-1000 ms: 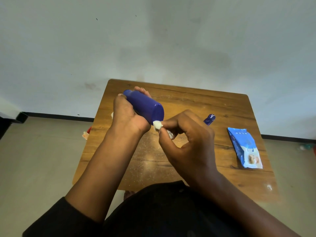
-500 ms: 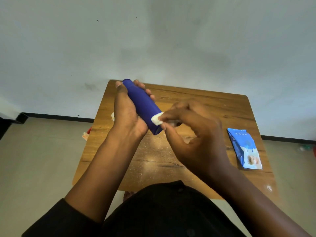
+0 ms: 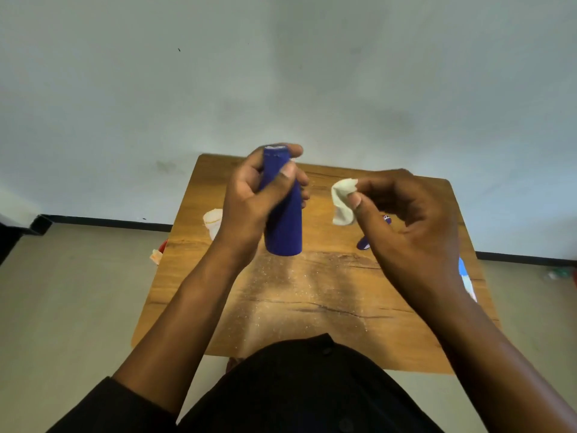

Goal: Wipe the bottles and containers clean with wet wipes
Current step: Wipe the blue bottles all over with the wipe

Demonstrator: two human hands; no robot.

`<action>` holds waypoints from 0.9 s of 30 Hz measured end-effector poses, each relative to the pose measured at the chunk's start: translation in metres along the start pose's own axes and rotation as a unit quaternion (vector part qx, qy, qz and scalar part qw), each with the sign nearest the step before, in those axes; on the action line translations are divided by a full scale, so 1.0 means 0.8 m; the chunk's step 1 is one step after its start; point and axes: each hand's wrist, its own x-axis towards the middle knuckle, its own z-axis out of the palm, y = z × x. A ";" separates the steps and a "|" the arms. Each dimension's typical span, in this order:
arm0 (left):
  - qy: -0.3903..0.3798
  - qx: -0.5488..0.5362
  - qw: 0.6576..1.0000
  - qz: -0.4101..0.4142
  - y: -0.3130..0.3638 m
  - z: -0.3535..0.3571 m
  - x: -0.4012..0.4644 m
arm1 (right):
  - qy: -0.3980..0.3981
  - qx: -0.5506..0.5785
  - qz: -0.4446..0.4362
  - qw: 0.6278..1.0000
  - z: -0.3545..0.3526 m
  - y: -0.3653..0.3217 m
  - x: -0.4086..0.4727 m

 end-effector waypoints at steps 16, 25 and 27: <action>-0.104 0.325 0.934 0.109 -0.011 0.010 -0.015 | -0.071 0.014 0.011 0.997 0.000 -0.022 0.015; -0.056 0.333 0.931 0.137 -0.021 0.007 -0.011 | -0.050 -0.004 -0.028 0.998 0.011 -0.010 0.003; -0.067 0.324 0.933 0.144 -0.025 0.006 -0.011 | -0.045 -0.012 -0.056 0.997 0.012 -0.008 0.001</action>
